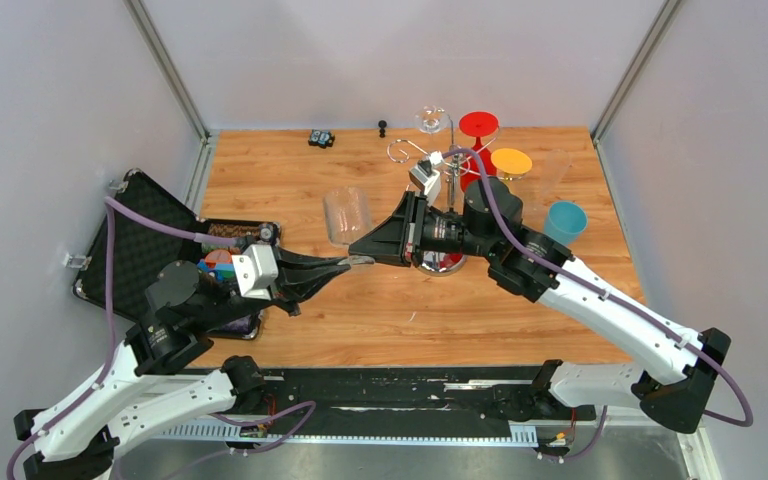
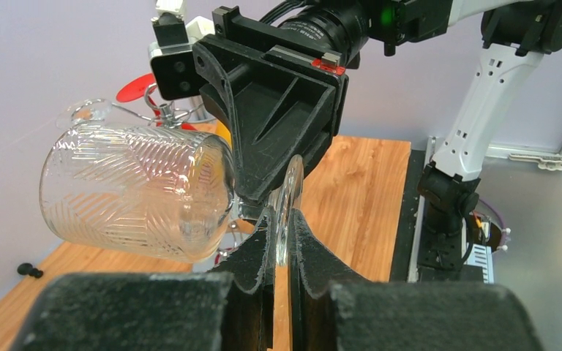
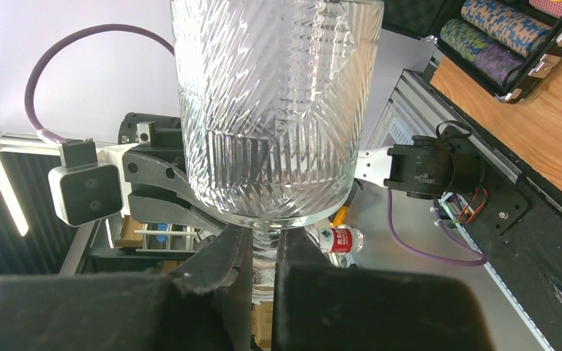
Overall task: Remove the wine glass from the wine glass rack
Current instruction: Place the wine glass at the center of the board.
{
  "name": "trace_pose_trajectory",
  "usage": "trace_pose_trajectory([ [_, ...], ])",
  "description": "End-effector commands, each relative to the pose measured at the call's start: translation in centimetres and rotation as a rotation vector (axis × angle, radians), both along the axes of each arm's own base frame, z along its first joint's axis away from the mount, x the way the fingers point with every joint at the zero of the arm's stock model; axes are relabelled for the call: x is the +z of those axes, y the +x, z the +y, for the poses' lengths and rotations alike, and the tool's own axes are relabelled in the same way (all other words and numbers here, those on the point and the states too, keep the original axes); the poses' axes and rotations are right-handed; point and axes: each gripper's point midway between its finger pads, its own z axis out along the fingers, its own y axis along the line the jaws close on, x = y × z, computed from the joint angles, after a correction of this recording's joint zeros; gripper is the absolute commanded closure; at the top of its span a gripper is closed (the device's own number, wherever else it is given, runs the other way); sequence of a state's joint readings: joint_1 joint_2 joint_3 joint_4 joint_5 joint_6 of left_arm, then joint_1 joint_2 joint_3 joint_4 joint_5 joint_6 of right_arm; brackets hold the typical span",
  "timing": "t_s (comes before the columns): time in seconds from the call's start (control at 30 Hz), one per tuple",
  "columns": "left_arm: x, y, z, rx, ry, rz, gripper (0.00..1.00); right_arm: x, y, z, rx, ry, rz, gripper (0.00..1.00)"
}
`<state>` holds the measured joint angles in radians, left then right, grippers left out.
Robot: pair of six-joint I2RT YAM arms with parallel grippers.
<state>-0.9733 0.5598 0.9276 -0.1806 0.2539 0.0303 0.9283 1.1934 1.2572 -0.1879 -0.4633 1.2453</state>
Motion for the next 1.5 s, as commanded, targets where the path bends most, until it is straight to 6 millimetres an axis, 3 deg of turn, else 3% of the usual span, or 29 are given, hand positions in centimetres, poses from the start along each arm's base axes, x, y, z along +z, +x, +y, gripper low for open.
trace_pose_trajectory([
  [0.0,2.5,-0.9,-1.0,-0.074,-0.090,-0.052,1.00,1.9,-1.2,0.3,0.046,0.074,-0.035,1.00],
  [0.33,1.1,-0.6,-1.5,-0.071,-0.055,0.035,1.00,1.6,-1.2,-0.6,0.011,0.116,-0.087,1.00],
  [0.53,0.7,-0.8,-1.4,-0.078,-0.046,0.068,0.87,2.7,-1.3,-1.9,-0.037,0.171,-0.163,1.00],
  [1.13,1.4,-1.1,-0.8,-0.069,-0.064,0.136,0.20,5.3,-1.9,-6.8,-0.197,0.269,-0.472,1.00],
  [1.4,0.5,-0.5,-1.5,-0.046,0.036,0.262,0.06,4.5,-3.1,-8.3,-0.177,0.205,-0.702,1.00],
  [1.47,1.0,-0.4,-1.6,-0.042,0.043,0.272,0.01,4.3,-3.2,-8.6,-0.177,0.183,-0.754,1.00],
])
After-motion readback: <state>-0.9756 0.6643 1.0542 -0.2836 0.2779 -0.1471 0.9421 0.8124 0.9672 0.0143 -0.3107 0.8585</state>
